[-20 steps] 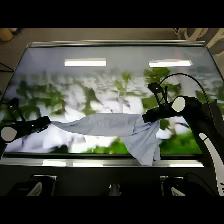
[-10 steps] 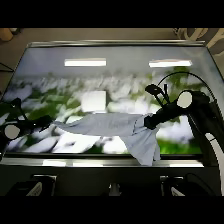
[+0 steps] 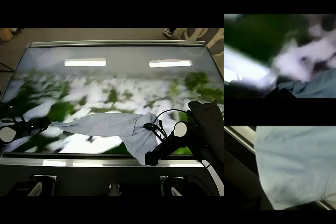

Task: Fold the shirts.

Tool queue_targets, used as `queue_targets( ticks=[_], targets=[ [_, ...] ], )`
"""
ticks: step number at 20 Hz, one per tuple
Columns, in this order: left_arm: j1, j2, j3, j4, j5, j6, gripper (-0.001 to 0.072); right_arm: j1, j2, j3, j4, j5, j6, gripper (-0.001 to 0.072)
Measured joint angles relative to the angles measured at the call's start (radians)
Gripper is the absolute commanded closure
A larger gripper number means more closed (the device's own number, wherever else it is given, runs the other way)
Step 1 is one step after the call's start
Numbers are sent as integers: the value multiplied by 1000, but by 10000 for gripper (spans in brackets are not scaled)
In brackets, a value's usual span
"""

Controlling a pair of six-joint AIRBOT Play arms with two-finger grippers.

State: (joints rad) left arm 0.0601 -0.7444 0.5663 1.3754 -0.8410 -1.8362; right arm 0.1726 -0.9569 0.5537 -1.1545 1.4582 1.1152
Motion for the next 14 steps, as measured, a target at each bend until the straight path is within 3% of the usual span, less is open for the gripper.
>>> queue_targets(
  ticks=[1,4,7,10,14],
  targets=[
    [0,17,1,0,-7,7,682,0,2,-23,22,-37,5,693],
    [0,74,40,0,-19,23,682,0,14,-3,74,-105,-2,695],
    [0,140,186,1,-6,66,683,0,76,196,55,-111,-33,696],
    [3,189,458,82,54,89,686,0,169,554,-99,-93,-27,696],
    [75,202,794,373,-3,-32,684,0,275,1019,-407,-87,39,697]
  ],
)
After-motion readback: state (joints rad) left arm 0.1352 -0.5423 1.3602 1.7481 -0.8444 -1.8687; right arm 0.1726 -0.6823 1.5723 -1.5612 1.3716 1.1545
